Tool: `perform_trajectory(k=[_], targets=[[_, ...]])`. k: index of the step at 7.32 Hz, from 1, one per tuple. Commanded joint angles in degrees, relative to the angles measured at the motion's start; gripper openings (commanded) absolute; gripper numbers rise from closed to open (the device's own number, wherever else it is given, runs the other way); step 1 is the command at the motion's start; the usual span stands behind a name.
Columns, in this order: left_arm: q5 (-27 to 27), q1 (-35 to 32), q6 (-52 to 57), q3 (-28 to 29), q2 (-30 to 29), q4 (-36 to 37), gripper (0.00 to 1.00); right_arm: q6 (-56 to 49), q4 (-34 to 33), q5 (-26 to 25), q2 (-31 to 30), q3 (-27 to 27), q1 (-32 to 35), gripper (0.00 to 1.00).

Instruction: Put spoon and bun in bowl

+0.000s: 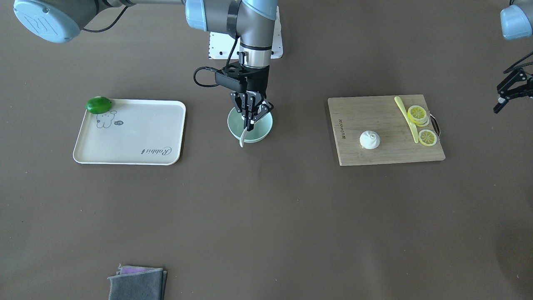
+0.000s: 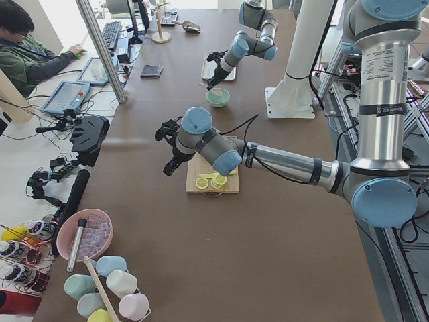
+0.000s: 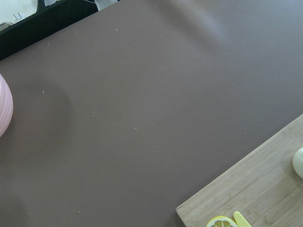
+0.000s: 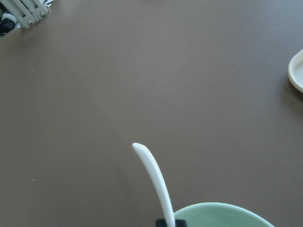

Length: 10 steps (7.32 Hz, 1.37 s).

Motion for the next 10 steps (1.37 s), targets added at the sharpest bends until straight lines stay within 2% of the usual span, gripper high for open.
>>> perform_trajectory(k=[1,2,3,4,5,6,8,9,10], targets=[[-0.03,-0.08,0.00,-0.09,0.00,0.00,0.99,0.02,-0.04,-2.95,-0.65,0.15,-1.13,0.61],[-0.03,0.00,0.00,-0.09,0.00,0.00,0.99,0.02,-0.13,-3.94,-1.09,0.32,-1.49,0.68],[-0.03,0.00,0.00,-0.09,0.00,0.00,0.99,-0.06,-0.13,-3.95,-1.01,0.67,-1.50,0.70],[-0.03,0.00,-0.17,-0.09,0.00,0.00,0.99,-0.85,-0.39,-4.03,-1.00,1.63,-1.50,0.93],[0.06,0.44,-4.44,-0.52,-0.44,0.00,0.99,-3.47,-2.05,-3.60,-1.09,4.78,-0.89,1.00],[0.49,2.18,-10.83,-0.53,-1.48,-1.13,0.99,-9.24,-4.50,-2.38,-2.75,10.12,0.60,1.00],[2.33,7.97,-21.22,-0.70,-3.06,-3.08,0.99,-25.90,-4.27,11.01,-13.26,21.98,9.35,1.00],[5.65,12.35,-25.36,-1.49,-3.69,-2.99,0.99,-35.74,-4.09,19.09,-16.62,24.47,16.01,1.00],[10.29,17.44,-31.67,-2.54,-5.00,-2.99,0.99,-46.10,-4.00,28.22,-18.39,24.50,23.30,1.00]])
